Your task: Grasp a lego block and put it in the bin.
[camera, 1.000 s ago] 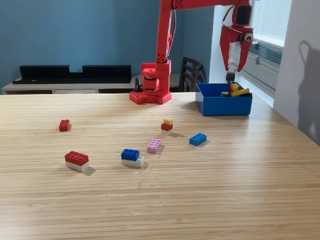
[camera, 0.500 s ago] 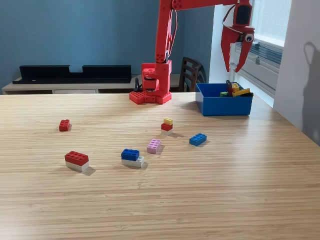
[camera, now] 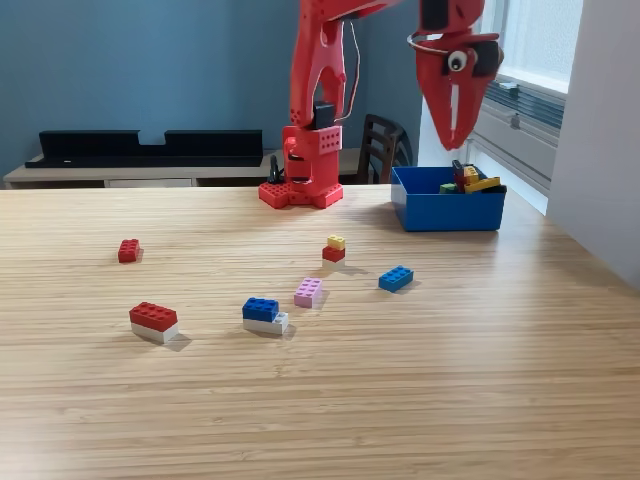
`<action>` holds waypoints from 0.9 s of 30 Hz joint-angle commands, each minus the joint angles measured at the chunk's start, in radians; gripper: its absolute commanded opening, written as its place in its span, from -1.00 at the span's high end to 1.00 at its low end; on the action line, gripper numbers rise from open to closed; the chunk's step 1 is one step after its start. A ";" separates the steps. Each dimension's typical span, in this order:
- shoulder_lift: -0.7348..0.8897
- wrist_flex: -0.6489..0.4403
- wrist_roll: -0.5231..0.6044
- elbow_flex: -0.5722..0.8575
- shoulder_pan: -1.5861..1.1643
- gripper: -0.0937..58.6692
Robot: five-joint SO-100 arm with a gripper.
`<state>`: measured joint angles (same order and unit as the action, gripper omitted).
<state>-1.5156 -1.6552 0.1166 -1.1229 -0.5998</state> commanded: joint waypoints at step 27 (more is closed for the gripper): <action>-0.101 -0.017 -0.109 -0.002 0.434 1.00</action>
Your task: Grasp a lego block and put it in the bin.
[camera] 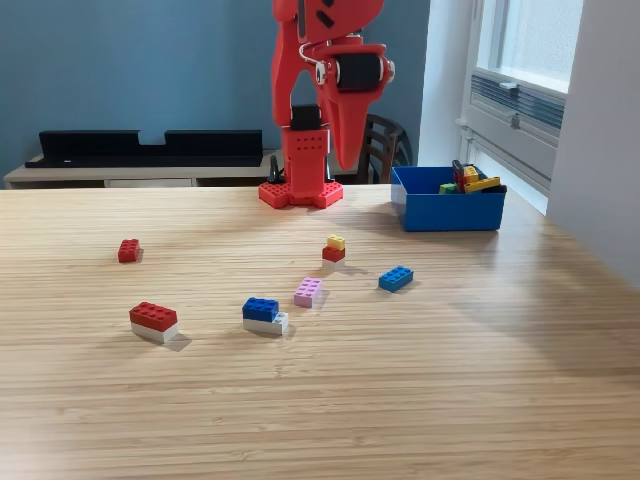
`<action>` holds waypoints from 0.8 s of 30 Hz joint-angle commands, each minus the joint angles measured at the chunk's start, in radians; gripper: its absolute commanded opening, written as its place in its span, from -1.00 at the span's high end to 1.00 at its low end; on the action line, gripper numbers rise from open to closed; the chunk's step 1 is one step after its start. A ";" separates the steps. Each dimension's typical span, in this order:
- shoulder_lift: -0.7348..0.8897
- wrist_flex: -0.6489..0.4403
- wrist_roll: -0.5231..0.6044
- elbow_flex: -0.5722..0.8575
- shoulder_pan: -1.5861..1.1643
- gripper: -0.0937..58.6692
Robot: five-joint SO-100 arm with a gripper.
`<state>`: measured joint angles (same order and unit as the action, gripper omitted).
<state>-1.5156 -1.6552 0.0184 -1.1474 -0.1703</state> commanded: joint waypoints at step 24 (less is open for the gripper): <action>-0.084 0.120 -0.064 -0.014 0.265 1.00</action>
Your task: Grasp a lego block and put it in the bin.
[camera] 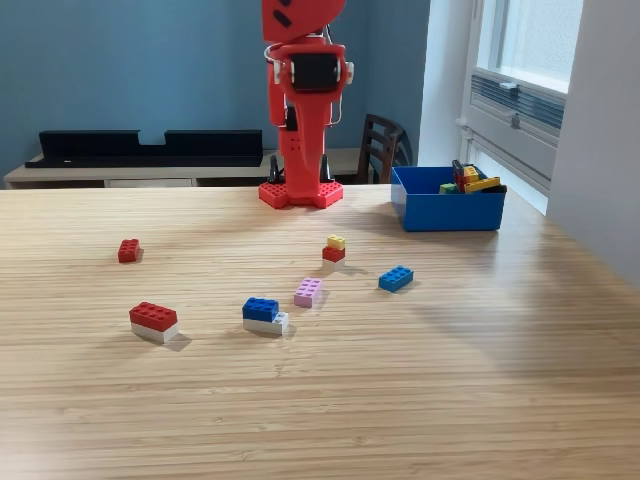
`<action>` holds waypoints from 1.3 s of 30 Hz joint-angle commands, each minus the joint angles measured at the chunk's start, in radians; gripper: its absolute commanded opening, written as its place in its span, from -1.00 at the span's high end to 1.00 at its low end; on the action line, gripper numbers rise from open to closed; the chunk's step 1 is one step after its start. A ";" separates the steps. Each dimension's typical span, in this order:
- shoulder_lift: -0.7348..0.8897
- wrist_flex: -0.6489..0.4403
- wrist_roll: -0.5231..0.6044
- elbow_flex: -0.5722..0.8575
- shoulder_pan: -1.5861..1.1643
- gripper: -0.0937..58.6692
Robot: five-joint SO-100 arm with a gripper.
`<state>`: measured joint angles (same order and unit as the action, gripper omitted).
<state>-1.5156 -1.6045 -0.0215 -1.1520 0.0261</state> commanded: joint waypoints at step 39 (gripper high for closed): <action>0.302 0.379 0.072 0.063 0.123 0.22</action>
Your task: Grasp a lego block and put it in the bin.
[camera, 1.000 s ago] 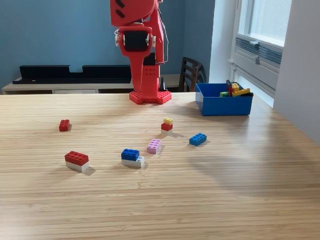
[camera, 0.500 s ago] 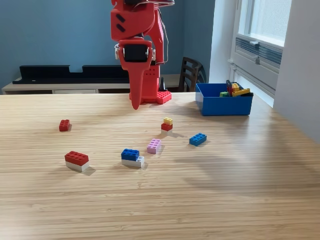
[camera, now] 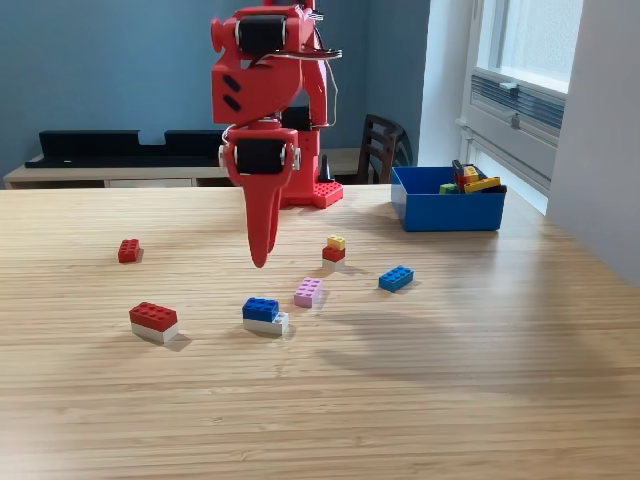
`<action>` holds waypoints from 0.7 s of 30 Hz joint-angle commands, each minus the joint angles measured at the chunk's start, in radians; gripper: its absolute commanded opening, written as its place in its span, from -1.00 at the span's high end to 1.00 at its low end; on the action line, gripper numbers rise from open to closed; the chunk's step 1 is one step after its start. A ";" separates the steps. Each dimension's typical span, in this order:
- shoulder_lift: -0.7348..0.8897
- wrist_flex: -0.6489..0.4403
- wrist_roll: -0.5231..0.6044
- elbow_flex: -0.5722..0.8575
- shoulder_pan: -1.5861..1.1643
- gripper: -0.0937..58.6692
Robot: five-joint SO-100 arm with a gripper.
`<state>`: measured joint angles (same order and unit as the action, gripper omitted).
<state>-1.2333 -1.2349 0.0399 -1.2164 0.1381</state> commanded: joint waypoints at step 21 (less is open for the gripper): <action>0.275 0.006 0.054 0.344 0.011 0.25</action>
<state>-0.9511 -1.2349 0.0844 -0.9587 0.1442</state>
